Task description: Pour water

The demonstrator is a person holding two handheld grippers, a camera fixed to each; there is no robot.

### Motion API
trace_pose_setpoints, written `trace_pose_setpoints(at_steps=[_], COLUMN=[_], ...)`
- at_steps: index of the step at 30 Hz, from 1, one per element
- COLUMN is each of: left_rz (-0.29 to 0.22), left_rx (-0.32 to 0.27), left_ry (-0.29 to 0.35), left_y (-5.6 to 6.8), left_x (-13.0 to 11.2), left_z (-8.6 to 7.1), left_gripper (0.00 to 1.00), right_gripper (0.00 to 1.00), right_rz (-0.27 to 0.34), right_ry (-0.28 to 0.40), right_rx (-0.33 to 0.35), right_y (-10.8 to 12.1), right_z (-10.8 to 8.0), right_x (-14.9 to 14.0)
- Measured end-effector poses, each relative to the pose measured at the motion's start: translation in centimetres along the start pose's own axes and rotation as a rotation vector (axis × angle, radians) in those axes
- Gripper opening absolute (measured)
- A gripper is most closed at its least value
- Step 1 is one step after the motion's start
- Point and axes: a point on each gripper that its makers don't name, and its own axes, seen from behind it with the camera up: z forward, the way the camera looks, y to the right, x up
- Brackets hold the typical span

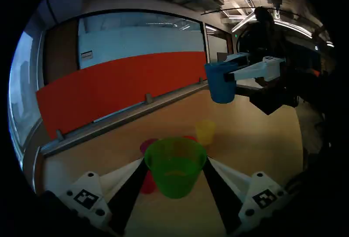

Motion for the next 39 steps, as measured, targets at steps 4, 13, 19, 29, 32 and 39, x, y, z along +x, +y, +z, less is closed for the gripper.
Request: trace_pose_setpoints(at_steps=[4,13,19,29,32,39], left_rz=[-0.003,-0.003,-0.009,-0.008,-0.011,-0.017], left_rx=[0.003,0.011,0.004,-0.004,-0.005,-0.008], left_ry=[-0.026,-0.097,-0.144,-0.2,-0.214,-0.239], left_y=[-0.3,-1.0,-1.1,-1.2,-1.4,-1.6], left_x=[-1.0,-3.4,-5.1,-7.3,-7.8,-8.7], left_z=[-0.1,-0.3,-0.2,0.1,0.1,0.3], left_gripper=[0.86,0.87,0.87,0.87,0.87,0.87], right_gripper=[0.92,0.92,0.92,0.92,0.92,0.92], right_rz=[-0.003,-0.008,-0.01,-0.022,-0.024,-0.031], right_ry=[-0.026,-0.09,-0.13,-0.203,-0.226,-0.262], right_rx=[0.015,0.048,0.069,0.09,0.098,0.113], right_y=[-0.5,-1.4,-2.0,-2.7,-2.9,-3.5], right_z=[0.6,1.9,2.7,3.7,3.9,4.3], right_x=[-1.1,-3.9,-5.7,-8.8,-9.7,-11.2])
